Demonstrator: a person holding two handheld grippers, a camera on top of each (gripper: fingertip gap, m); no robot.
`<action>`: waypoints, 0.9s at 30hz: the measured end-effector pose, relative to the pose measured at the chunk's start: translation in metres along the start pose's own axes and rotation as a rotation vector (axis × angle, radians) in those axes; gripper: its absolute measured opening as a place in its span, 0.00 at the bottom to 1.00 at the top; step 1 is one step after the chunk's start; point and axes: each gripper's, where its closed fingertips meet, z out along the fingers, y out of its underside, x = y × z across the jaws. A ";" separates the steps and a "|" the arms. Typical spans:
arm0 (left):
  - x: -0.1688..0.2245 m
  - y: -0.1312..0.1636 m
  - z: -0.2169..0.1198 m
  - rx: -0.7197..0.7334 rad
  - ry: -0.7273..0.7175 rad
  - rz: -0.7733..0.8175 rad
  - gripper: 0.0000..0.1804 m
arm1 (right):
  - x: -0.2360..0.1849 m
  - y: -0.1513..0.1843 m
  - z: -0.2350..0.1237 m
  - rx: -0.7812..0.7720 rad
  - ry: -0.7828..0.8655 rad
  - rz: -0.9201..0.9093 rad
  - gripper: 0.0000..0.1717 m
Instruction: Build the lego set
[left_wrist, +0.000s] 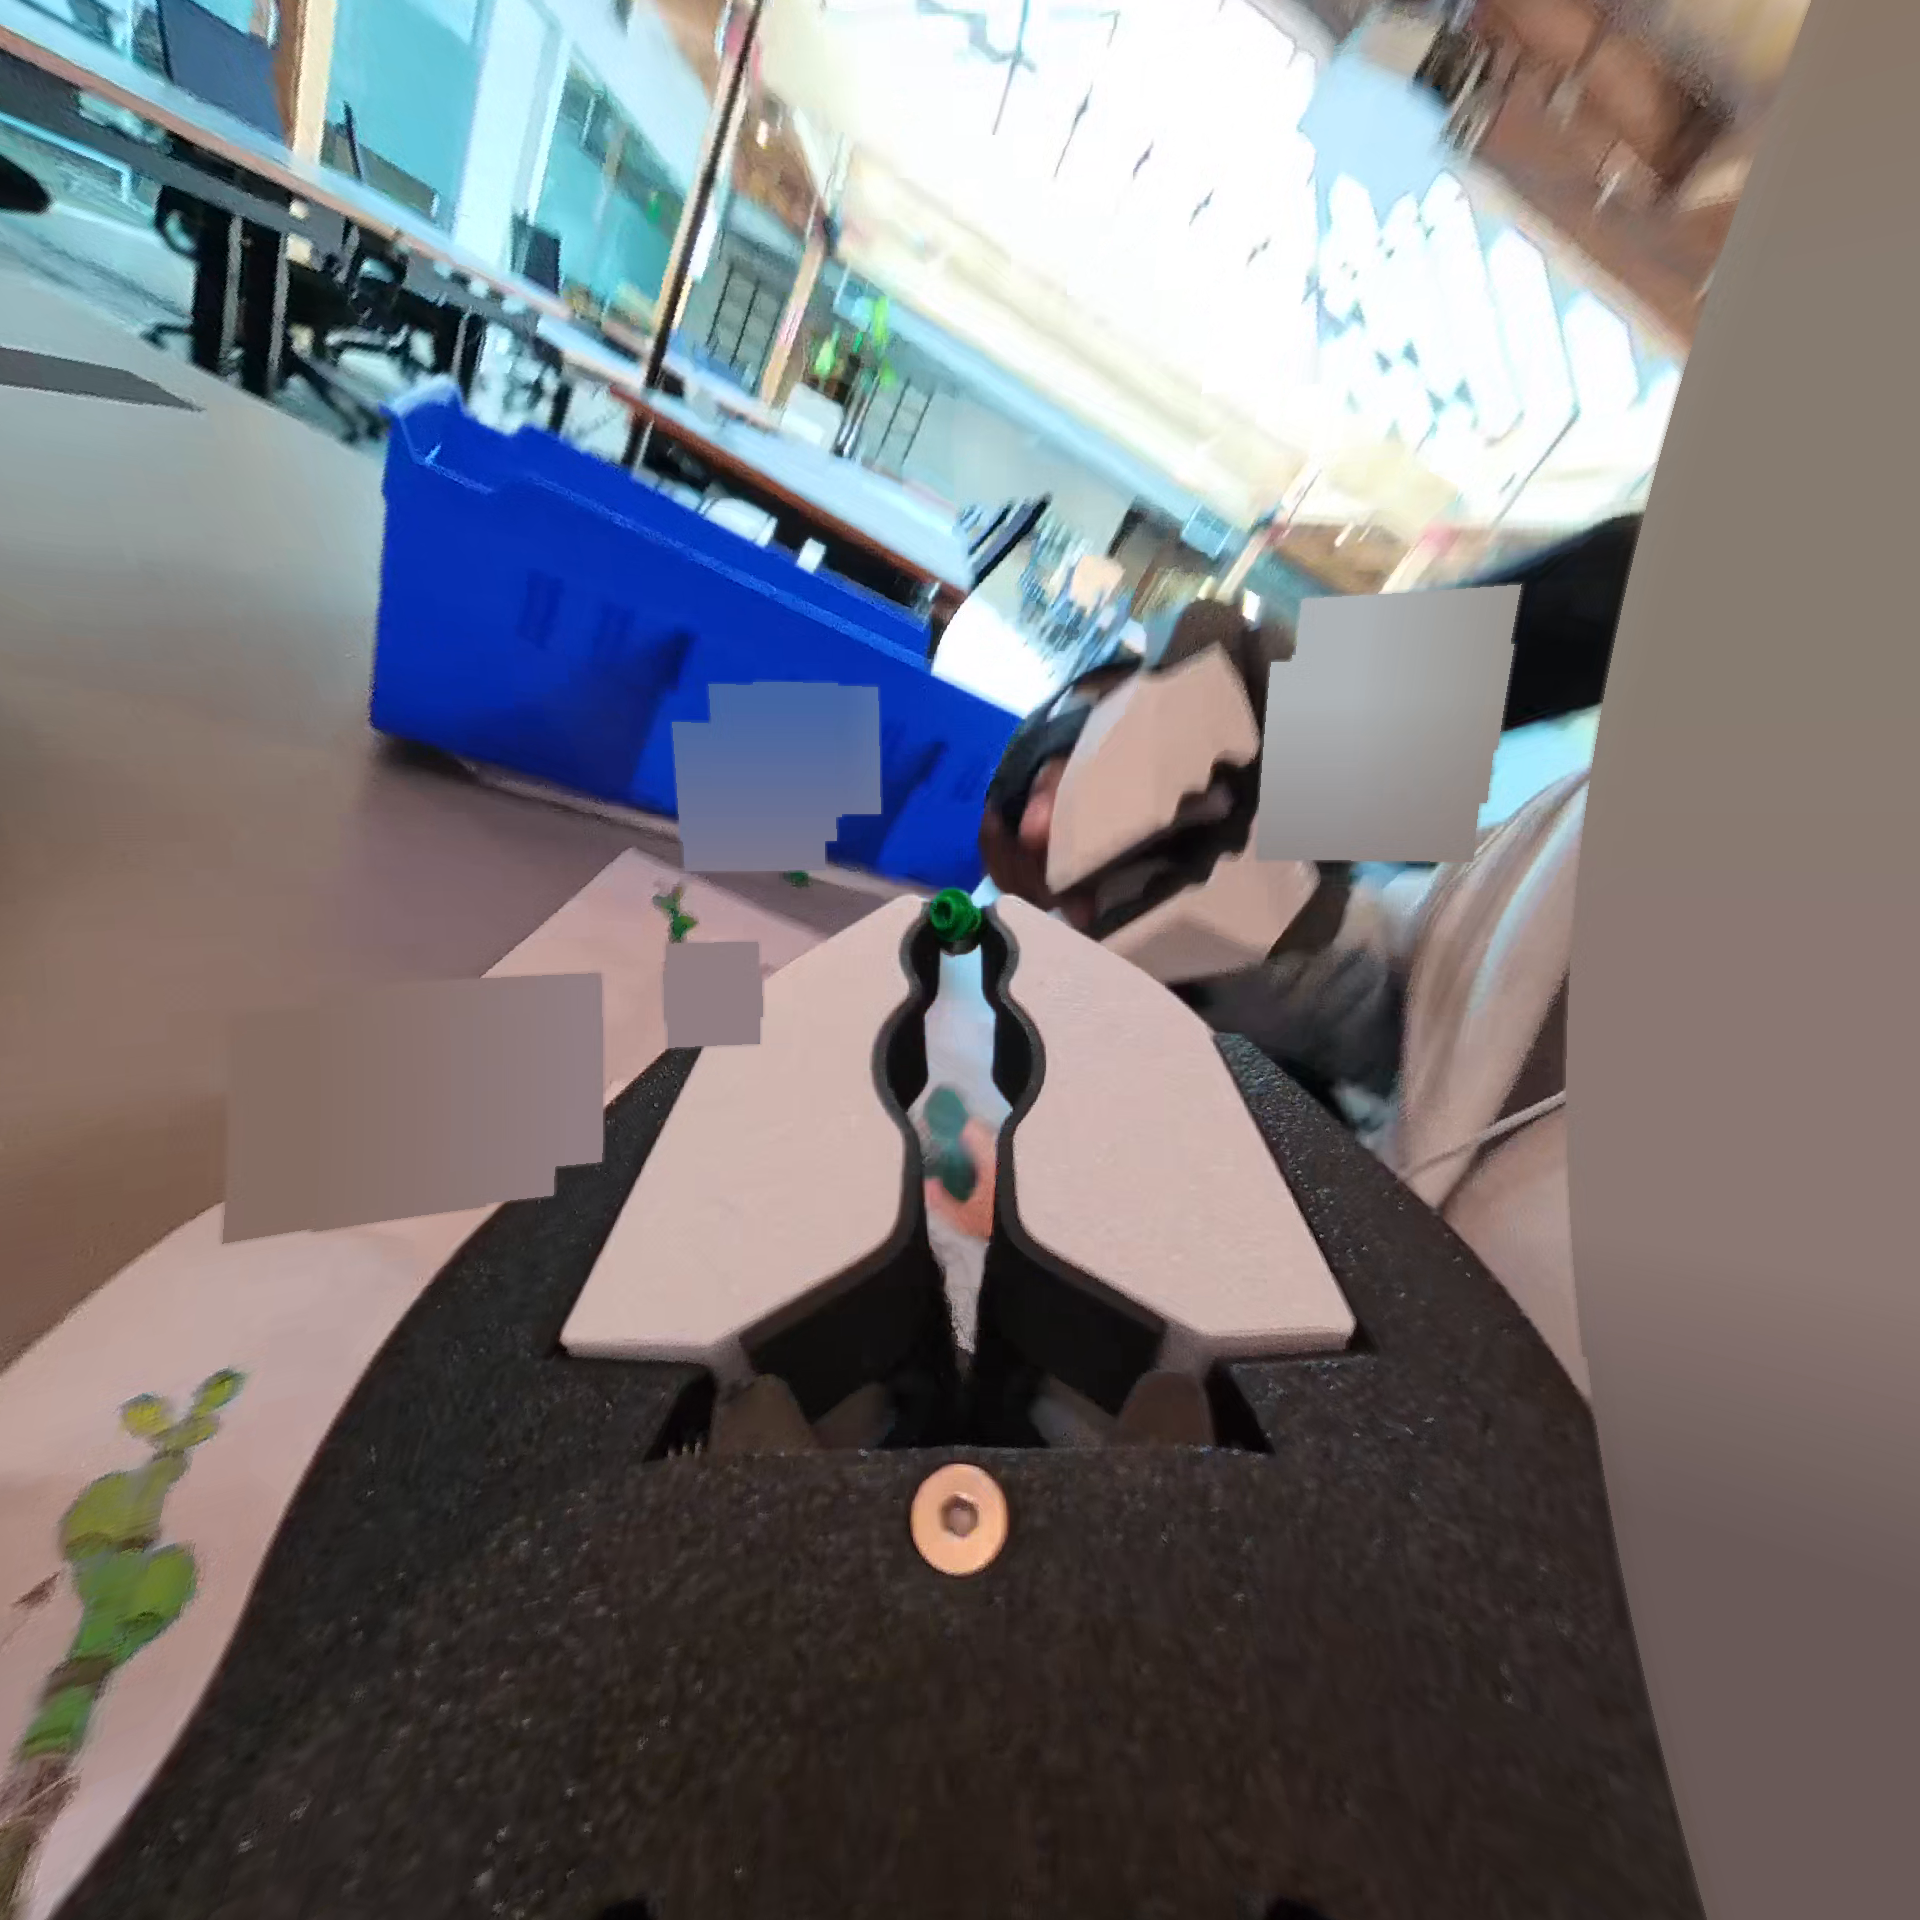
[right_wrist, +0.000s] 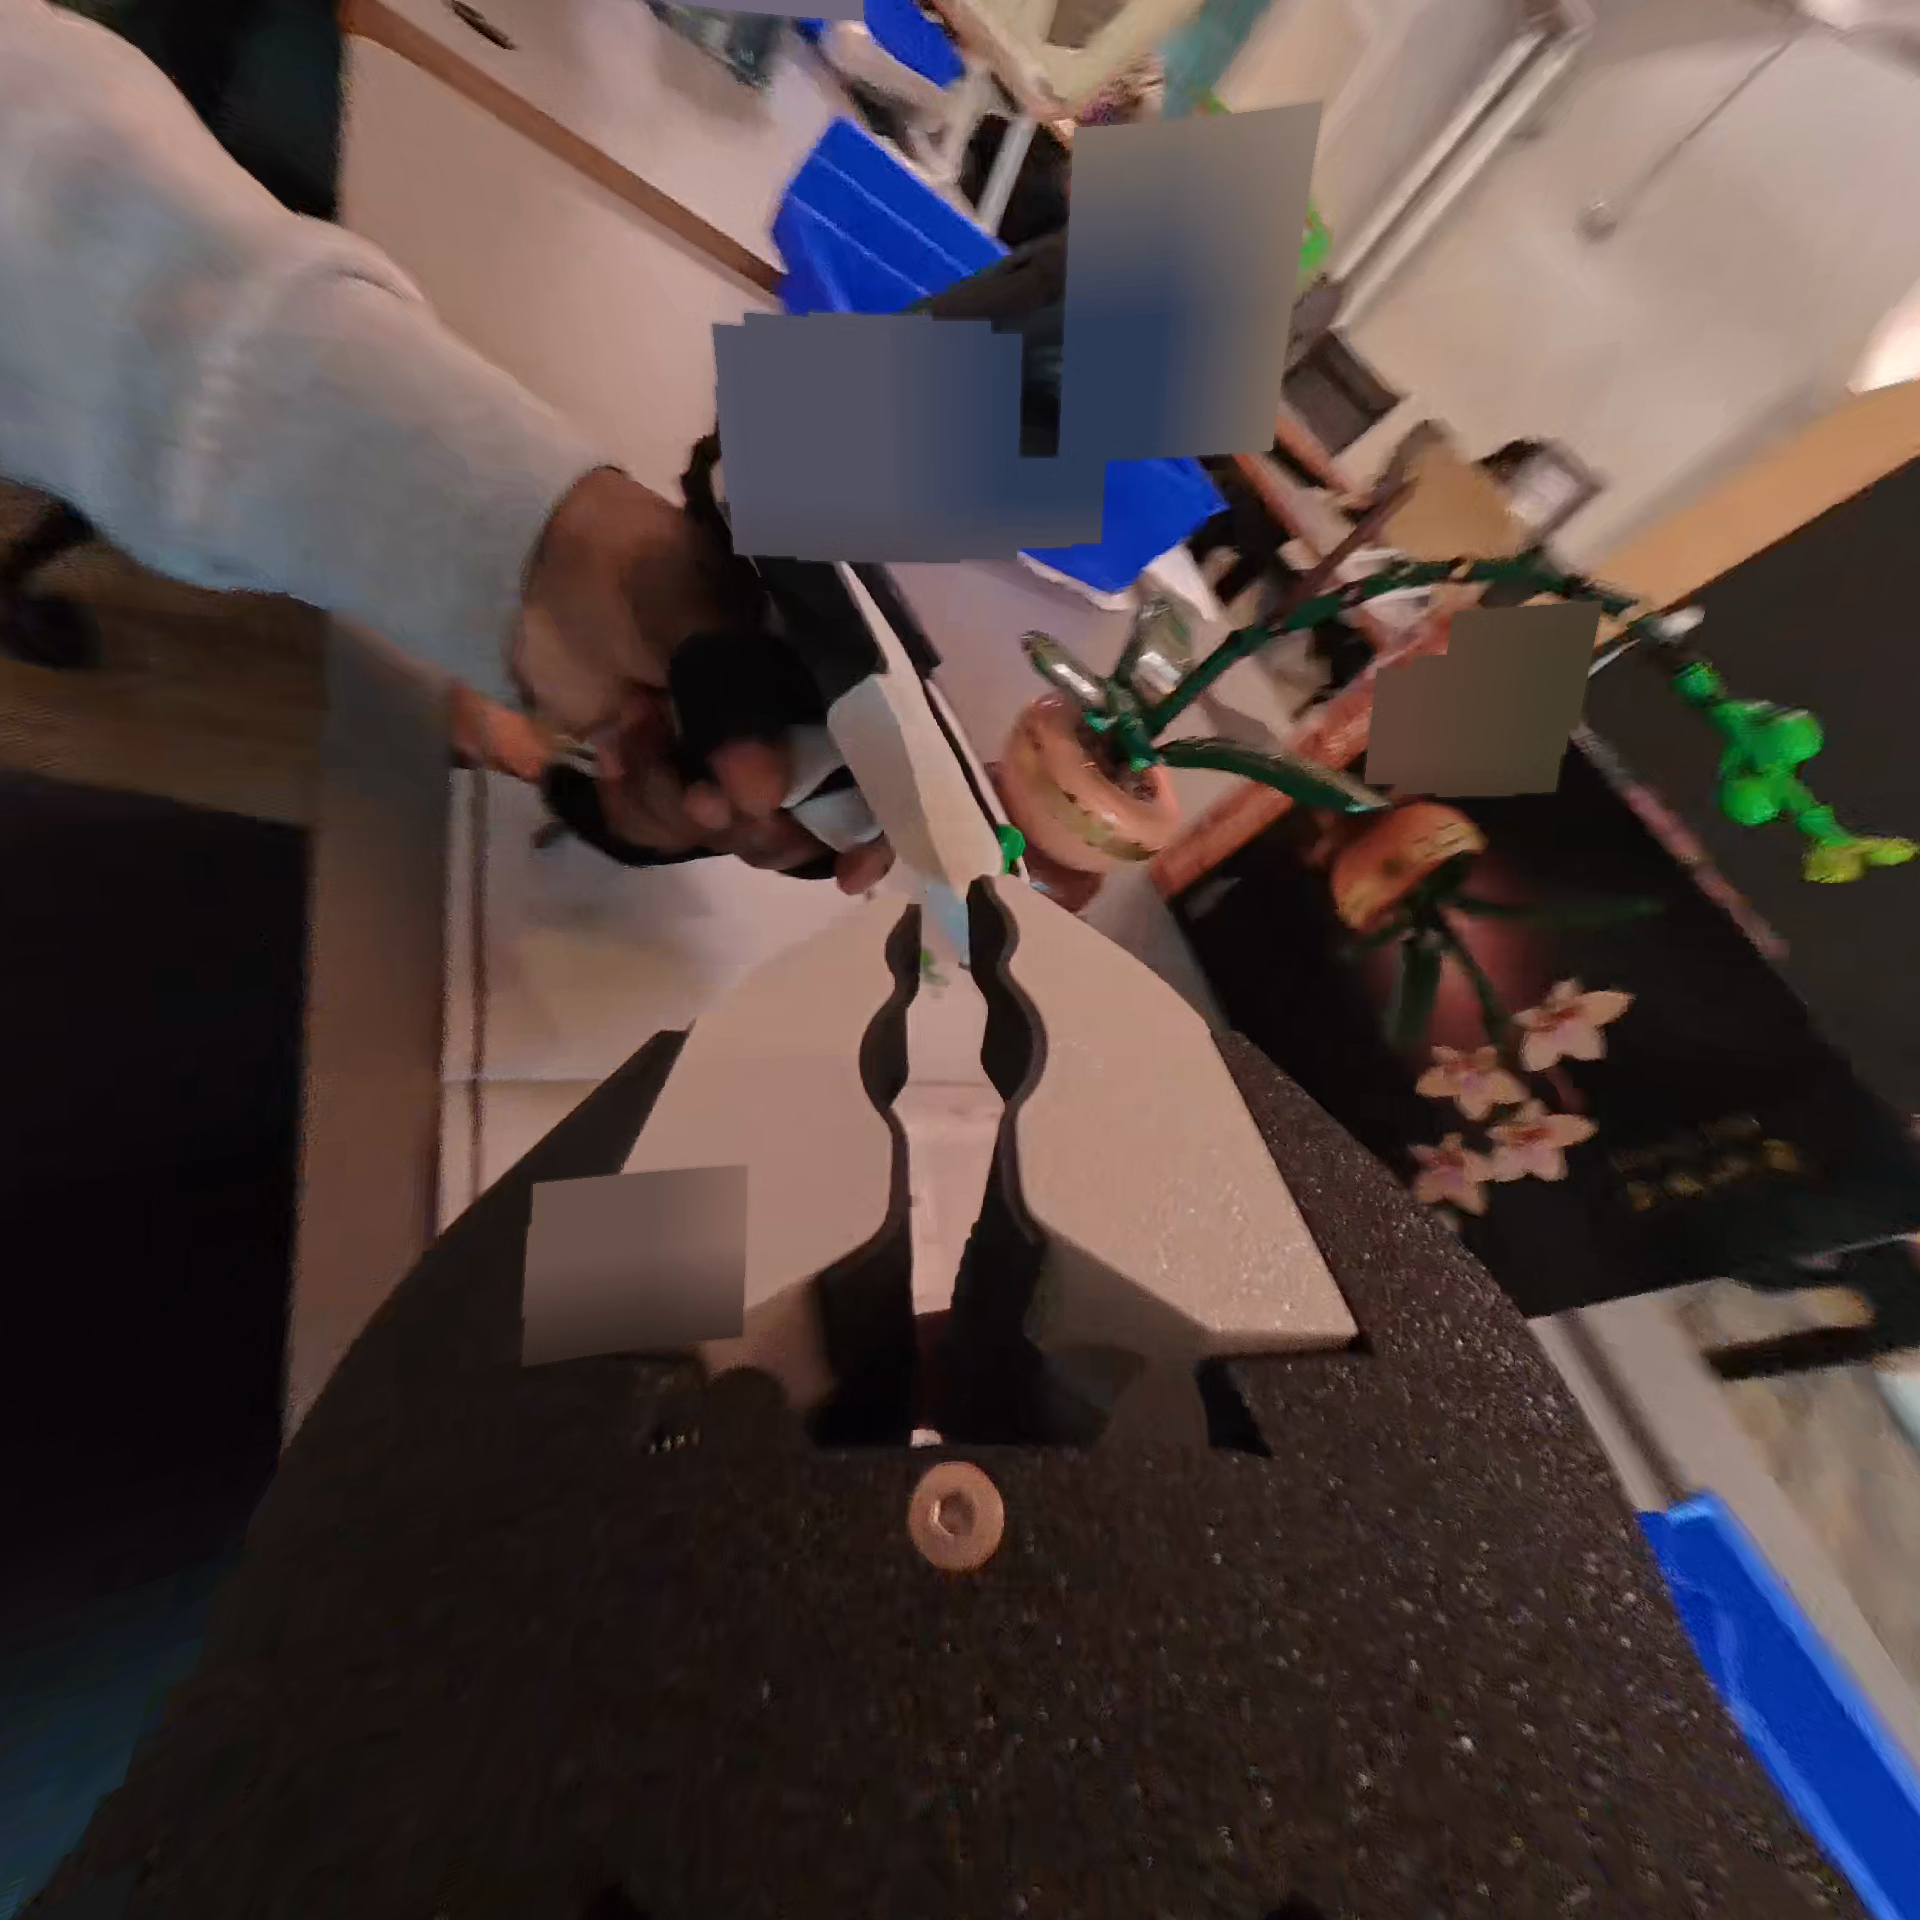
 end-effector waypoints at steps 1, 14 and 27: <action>-0.002 0.007 0.002 -0.064 -0.035 0.063 0.03 | 0.004 0.002 -0.003 -0.012 -0.030 0.086 0.05; -0.054 0.028 -0.008 -0.471 -0.784 0.863 0.04 | 0.000 0.032 0.023 -0.182 -0.052 0.704 0.08; -0.057 0.033 -0.009 -0.564 -0.880 1.017 0.04 | -0.008 0.053 0.031 -0.287 -0.030 0.678 0.04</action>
